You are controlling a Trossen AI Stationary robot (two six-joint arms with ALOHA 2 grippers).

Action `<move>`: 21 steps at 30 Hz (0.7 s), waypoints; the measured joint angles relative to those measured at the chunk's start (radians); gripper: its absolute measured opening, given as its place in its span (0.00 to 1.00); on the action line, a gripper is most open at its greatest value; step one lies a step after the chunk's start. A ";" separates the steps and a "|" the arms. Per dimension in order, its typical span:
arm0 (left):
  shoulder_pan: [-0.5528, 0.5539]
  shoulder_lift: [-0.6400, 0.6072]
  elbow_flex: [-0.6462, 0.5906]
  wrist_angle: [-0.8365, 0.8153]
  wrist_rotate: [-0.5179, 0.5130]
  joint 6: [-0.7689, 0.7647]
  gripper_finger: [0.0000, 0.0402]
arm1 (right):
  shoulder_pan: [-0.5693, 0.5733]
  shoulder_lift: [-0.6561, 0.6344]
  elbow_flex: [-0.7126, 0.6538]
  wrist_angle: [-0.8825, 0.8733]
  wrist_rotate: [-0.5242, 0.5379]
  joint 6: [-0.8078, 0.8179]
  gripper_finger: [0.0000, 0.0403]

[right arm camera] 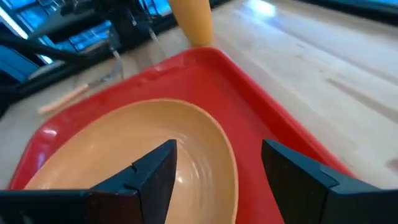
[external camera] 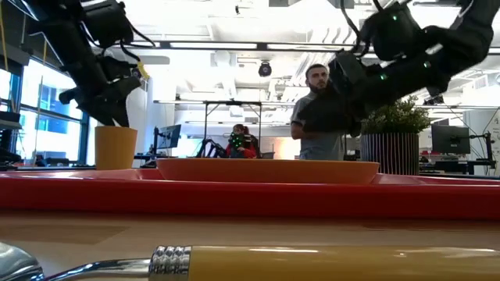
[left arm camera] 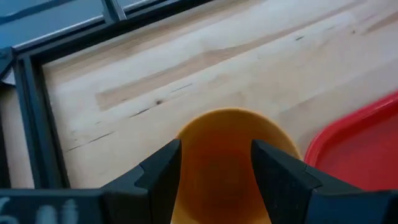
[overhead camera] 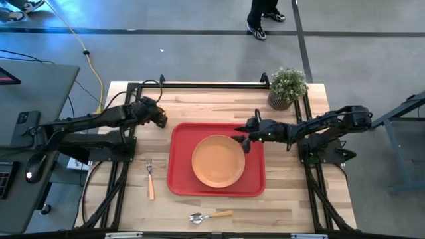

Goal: Pick and place plate/cup/fork/spoon on tray
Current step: Put the orange cup on the red tray to the top left of the orange plate

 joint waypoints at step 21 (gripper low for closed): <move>0.143 0.012 0.047 0.128 0.073 0.121 0.45 | -0.247 0.003 -0.015 0.067 -0.197 -0.167 0.56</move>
